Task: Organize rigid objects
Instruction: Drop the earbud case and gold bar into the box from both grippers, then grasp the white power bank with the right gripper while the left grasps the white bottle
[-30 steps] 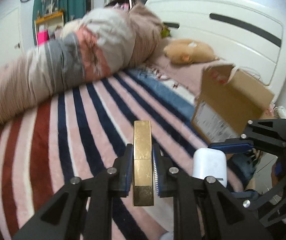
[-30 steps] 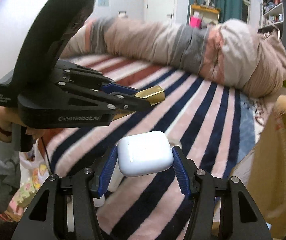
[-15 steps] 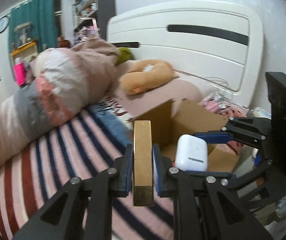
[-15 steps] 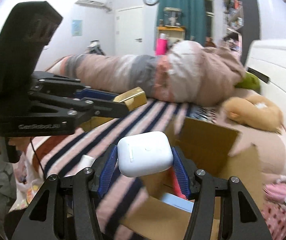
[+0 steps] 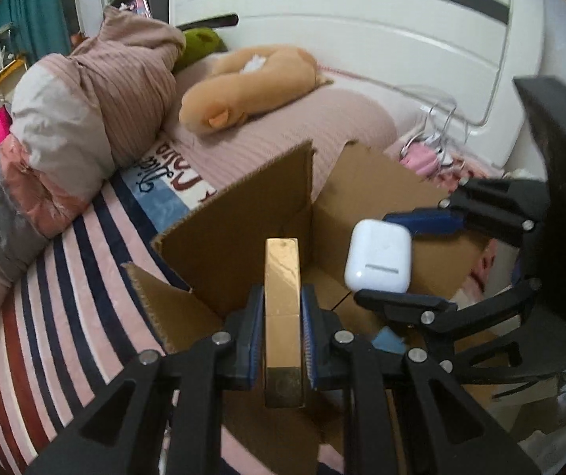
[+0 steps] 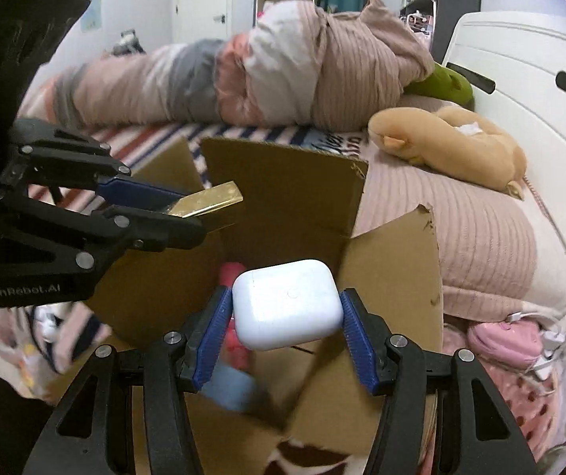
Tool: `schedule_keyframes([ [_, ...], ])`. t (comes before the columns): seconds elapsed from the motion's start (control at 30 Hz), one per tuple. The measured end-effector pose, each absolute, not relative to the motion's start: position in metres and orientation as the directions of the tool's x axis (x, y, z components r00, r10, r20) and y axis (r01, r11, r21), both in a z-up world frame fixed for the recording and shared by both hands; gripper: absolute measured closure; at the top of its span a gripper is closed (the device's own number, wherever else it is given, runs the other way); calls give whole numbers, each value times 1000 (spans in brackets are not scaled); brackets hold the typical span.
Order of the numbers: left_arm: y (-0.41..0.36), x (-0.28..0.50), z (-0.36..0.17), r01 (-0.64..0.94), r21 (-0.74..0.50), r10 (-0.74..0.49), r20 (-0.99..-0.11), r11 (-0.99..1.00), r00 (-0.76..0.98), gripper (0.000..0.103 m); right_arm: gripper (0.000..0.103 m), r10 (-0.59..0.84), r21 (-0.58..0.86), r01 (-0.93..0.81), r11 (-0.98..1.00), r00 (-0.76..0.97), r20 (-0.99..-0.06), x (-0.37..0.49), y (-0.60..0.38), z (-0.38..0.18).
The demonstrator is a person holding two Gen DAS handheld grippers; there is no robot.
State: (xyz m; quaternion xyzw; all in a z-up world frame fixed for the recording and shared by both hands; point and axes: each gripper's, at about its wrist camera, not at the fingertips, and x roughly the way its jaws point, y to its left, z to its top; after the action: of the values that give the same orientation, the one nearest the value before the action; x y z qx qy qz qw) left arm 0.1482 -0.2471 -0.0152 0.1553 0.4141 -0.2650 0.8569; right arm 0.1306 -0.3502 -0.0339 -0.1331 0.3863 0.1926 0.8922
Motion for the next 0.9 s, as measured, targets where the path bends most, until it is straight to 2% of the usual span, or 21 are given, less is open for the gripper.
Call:
schedule_keyframes([
  [0.23, -246, 148, -14, 577, 29, -337, -787, 816, 516, 85, 50, 237, -93, -442, 892, 633, -737, 135, -355, -34],
  [0.3, -241, 146, -10, 573, 23, -344, -780, 819, 522, 81, 50, 243, -89, -443, 892, 635, -733, 132, -355, -30],
  [0.37, -232, 141, -3, 561, 13, -353, -765, 828, 539, 69, 50, 241, -95, -445, 891, 639, -730, 128, -352, -27],
  [0.47, -214, 130, 12, 535, 8, -357, -736, 845, 575, 63, 50, 243, -108, -454, 884, 645, -724, 119, -345, -19],
  [0.7, -139, 98, 34, 435, 11, -310, -687, 900, 658, 56, 50, 305, -93, -498, 862, 657, -690, 93, -310, 7],
  [0.9, -59, 77, 16, 319, 15, -222, -686, 948, 693, 53, 50, 421, -46, -599, 800, 614, -668, 72, -244, 14],
])
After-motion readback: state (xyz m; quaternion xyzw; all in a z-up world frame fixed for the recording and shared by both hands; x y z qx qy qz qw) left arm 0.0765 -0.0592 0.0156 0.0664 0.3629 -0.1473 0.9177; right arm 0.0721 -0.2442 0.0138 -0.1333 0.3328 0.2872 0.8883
